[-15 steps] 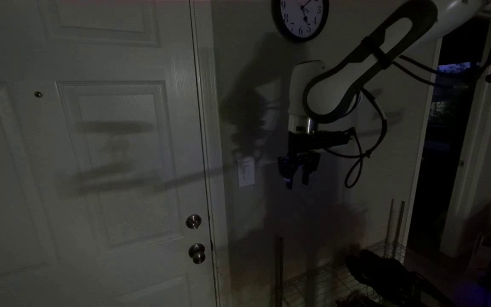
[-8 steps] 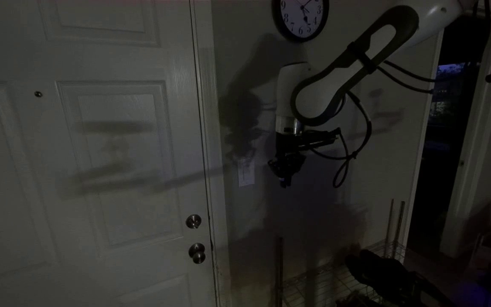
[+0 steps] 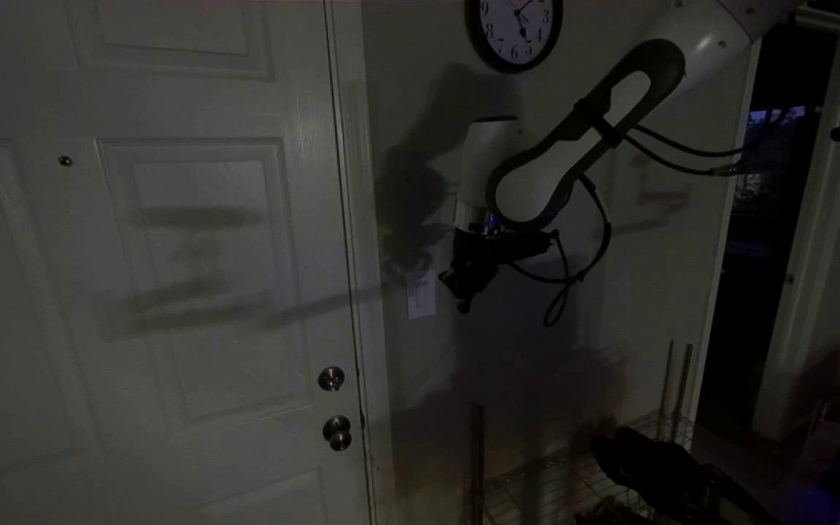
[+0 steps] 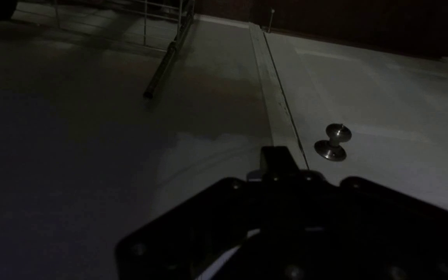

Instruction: Flip the switch to turn on the light

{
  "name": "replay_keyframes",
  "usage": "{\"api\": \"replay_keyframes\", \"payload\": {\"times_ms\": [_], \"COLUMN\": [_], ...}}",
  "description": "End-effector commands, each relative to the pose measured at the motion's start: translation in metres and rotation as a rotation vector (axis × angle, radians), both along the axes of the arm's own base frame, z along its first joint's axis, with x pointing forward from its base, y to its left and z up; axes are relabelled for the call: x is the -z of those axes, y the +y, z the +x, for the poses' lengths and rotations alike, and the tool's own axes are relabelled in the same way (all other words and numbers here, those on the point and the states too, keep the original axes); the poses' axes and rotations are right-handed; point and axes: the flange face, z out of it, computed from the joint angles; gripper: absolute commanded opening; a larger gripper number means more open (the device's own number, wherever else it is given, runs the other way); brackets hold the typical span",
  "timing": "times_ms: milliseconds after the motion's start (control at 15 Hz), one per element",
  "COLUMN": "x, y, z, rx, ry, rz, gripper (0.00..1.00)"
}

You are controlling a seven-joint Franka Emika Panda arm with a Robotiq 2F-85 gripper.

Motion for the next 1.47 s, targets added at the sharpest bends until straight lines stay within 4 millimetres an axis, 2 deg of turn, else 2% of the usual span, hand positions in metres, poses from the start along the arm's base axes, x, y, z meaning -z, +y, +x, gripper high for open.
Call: {"api": "replay_keyframes", "payload": {"times_ms": [0,533,1000,1400], "x": [0.003,0.009,0.019,0.03], "y": [0.003,-0.005,-0.009,-0.016], "z": [0.016,0.054,0.096,0.123], "rx": [0.016,0.06,0.08,0.098], "ry": [-0.075,-0.173,-0.187,-0.194], "rz": [-0.012,-0.064,-0.083,-0.089], "gripper": [0.01,0.01,0.01,0.02]}}
